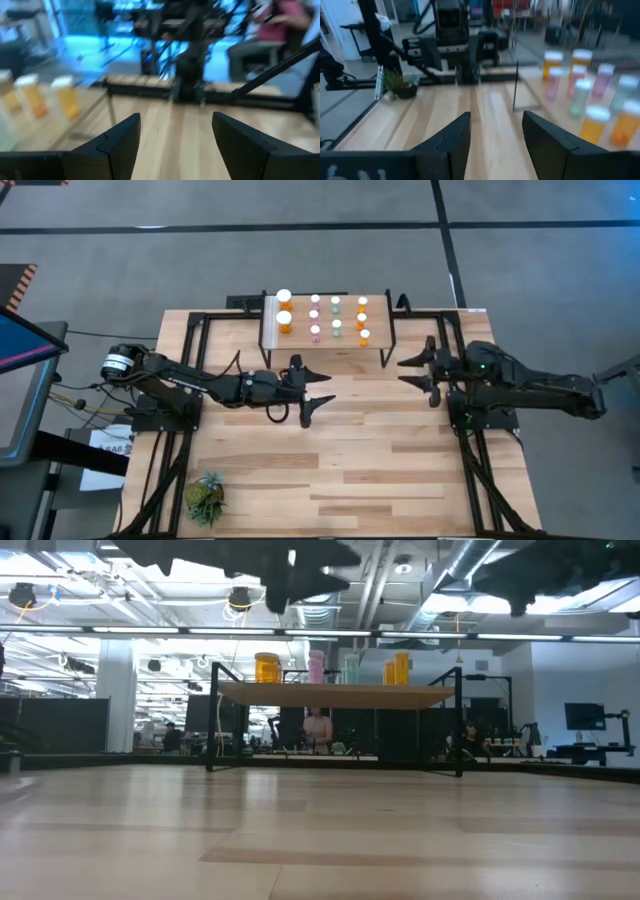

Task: Pick and place medicine bottles onto shelf by color
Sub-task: Return to Home Position

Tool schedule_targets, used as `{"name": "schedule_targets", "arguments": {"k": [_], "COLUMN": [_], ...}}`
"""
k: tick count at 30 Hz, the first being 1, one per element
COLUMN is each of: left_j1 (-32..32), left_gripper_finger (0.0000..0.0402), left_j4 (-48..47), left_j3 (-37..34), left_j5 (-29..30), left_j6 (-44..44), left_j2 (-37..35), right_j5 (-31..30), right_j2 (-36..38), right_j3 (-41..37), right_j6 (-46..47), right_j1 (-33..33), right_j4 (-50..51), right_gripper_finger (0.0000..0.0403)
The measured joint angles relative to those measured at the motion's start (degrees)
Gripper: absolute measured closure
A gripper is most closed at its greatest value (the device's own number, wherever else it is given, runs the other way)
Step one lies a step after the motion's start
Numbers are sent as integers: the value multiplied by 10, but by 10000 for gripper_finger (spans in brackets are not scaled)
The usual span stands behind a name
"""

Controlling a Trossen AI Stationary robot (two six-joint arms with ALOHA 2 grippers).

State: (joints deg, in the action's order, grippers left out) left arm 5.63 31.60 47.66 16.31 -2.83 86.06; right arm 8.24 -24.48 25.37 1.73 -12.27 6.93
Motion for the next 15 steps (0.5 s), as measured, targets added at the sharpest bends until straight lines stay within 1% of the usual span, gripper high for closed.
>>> {"name": "schedule_targets", "arguments": {"k": [2,5,9,12,15], "left_j1": [-1,-1,-7,-11,-11], "left_gripper_finger": [168,168,168,168,168], "left_j4": [16,-6,6,28,51], "left_j3": [1,0,3,3,3], "left_j5": [-22,-33,-25,-25,-24], "left_j6": [21,53,62,62,57], "left_j2": [-1,-23,-53,-58,-61], "right_j5": [-4,-6,-6,-6,-6], "right_j2": [7,6,5,4,-2], "right_j3": [-5,-6,-6,-6,-6], "right_j6": [-25,-45,-38,-37,-59], "right_j1": [3,1,1,3,3], "right_j4": [-24,-34,-27,-22,-28], "right_gripper_finger": [203,204,209,212,215]}}
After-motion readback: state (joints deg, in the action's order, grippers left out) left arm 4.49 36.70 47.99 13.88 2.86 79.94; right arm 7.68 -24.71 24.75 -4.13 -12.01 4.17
